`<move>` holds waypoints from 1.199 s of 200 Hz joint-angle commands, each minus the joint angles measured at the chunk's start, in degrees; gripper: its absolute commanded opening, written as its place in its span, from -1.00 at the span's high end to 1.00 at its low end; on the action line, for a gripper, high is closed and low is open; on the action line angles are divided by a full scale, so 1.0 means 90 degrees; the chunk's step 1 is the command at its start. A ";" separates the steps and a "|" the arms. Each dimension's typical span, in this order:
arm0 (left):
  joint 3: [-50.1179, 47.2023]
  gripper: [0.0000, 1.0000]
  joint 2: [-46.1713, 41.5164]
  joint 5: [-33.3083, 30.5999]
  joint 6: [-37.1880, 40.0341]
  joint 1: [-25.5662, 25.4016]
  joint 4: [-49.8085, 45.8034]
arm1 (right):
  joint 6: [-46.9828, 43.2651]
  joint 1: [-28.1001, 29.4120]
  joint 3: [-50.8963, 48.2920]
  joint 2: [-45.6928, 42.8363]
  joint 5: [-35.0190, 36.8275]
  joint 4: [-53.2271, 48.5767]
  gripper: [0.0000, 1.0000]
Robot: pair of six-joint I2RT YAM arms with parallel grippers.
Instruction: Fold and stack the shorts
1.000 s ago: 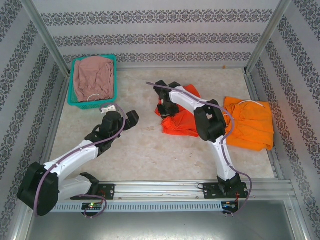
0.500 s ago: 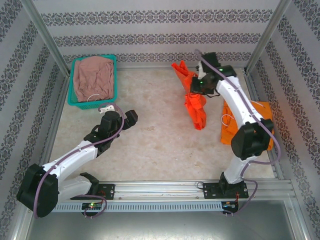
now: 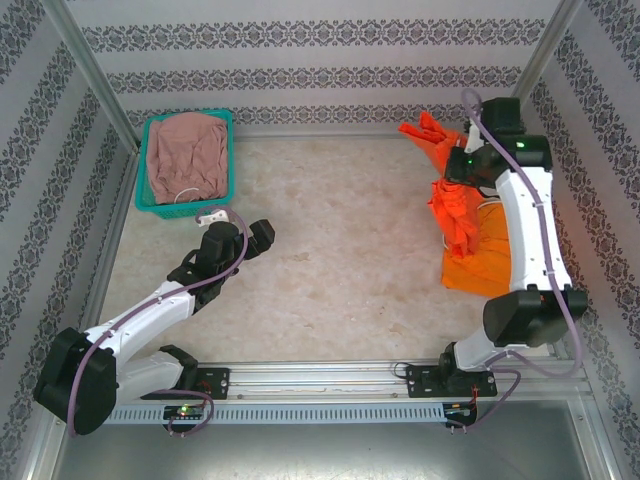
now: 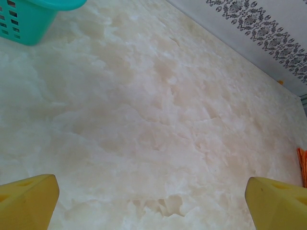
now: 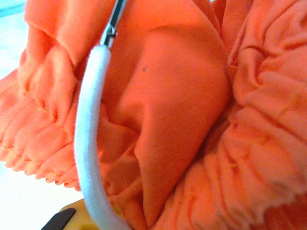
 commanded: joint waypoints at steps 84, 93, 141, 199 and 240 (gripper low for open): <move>0.0060 -1.00 -0.0022 0.0011 -0.0060 0.0088 0.0063 | -0.1235 -0.1178 0.0285 -0.0316 0.1177 -0.0213 1.00; 0.0069 -1.00 -0.0019 0.0012 -0.0060 0.0087 0.0051 | -0.1256 -0.1287 0.0232 -0.0342 0.1222 -0.0146 1.00; 0.0079 -1.00 -0.0052 0.0011 -0.0041 0.0087 -0.0037 | -0.1798 -0.1495 -0.0103 -0.0259 0.2360 0.0274 1.00; -0.0026 -1.00 -0.0091 -0.0004 -0.0060 0.0090 0.0030 | -0.2373 -0.1130 -0.1690 -0.0098 0.2824 0.1341 1.00; -0.0088 -1.00 -0.0036 -0.0020 -0.0109 0.0091 0.0178 | -0.2028 -0.0077 -0.2496 0.0568 0.1671 0.0548 0.33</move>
